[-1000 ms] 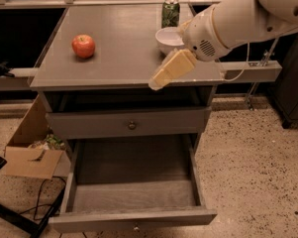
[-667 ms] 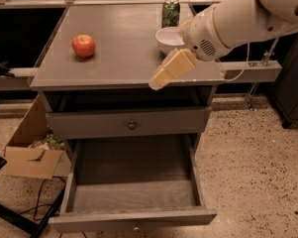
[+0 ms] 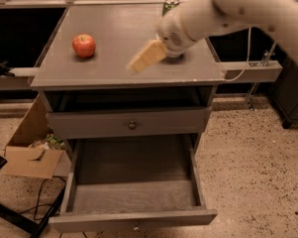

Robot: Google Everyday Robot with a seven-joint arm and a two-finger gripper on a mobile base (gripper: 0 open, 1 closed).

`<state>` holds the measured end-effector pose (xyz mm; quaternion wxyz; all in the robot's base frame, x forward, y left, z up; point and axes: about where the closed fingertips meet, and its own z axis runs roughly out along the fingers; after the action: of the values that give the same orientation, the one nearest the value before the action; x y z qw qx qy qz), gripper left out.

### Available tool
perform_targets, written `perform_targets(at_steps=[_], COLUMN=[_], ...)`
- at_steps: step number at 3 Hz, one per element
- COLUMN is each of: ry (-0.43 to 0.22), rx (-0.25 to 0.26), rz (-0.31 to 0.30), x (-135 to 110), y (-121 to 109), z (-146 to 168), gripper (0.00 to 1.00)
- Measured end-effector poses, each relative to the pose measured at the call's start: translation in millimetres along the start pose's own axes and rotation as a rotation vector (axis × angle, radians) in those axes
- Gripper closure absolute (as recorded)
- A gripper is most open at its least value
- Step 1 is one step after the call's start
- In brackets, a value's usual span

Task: Place apple into middle drawer

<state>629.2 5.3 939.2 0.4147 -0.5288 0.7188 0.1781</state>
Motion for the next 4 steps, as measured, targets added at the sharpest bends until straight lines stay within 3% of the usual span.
perform_targets(at_steps=[2,4], ry=[0.031,-0.045], rx=[0.035,0.05], rz=[0.069,0.135], x=[-57.9,-98.3], y=[-37.9,-61.6], z=[125.5,206.6], gripper=[0.0,0.0])
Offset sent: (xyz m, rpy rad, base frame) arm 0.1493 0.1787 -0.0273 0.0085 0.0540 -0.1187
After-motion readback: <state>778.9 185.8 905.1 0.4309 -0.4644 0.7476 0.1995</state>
